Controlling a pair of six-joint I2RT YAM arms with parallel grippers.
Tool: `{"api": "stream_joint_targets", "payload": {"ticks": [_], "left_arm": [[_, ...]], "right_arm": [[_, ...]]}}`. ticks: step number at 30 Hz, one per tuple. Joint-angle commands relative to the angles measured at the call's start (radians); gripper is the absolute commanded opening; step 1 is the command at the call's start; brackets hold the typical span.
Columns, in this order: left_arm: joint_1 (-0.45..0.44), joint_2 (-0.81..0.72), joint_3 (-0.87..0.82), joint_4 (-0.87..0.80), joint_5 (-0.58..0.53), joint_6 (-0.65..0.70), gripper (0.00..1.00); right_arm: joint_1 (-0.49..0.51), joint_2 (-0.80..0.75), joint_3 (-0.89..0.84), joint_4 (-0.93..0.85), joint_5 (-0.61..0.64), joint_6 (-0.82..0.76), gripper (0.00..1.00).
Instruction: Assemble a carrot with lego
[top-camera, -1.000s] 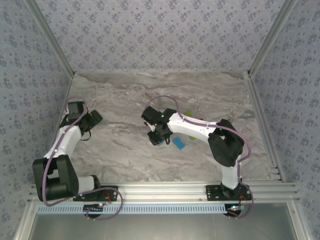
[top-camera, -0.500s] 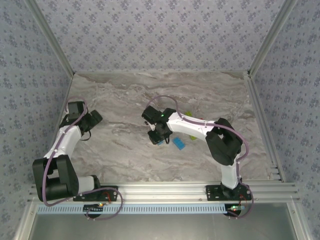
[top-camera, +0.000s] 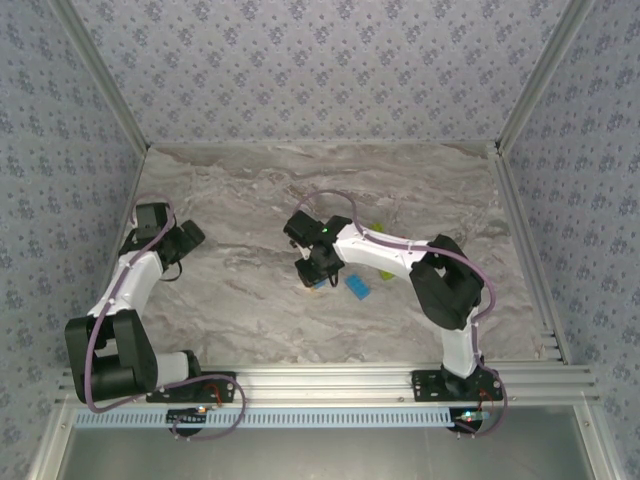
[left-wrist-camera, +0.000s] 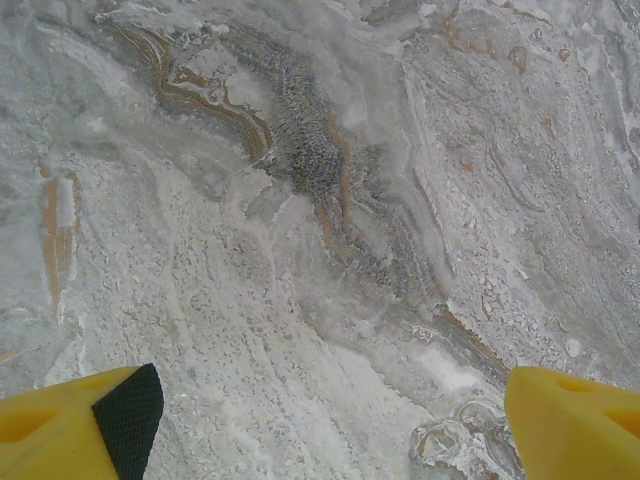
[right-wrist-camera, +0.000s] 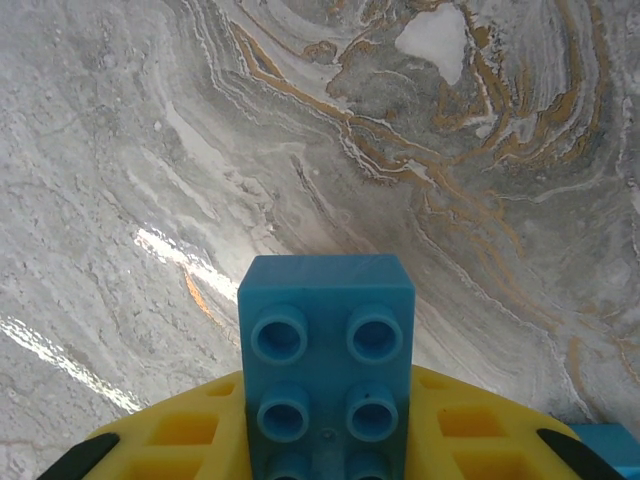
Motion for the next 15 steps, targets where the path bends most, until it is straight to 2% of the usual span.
{"api": "stream_joint_targets", "payload": {"ticks": [1, 15], "left_arm": [[-0.004, -0.002, 0.019, 0.003, 0.006, 0.020, 0.90], [-0.005, -0.003, 0.018, 0.003, 0.007, 0.019, 0.90]], "right_arm": [[0.001, 0.036, 0.001, -0.024, -0.026, 0.027, 0.20], [0.027, 0.092, 0.002, -0.069, -0.057, -0.006, 0.21]]}}
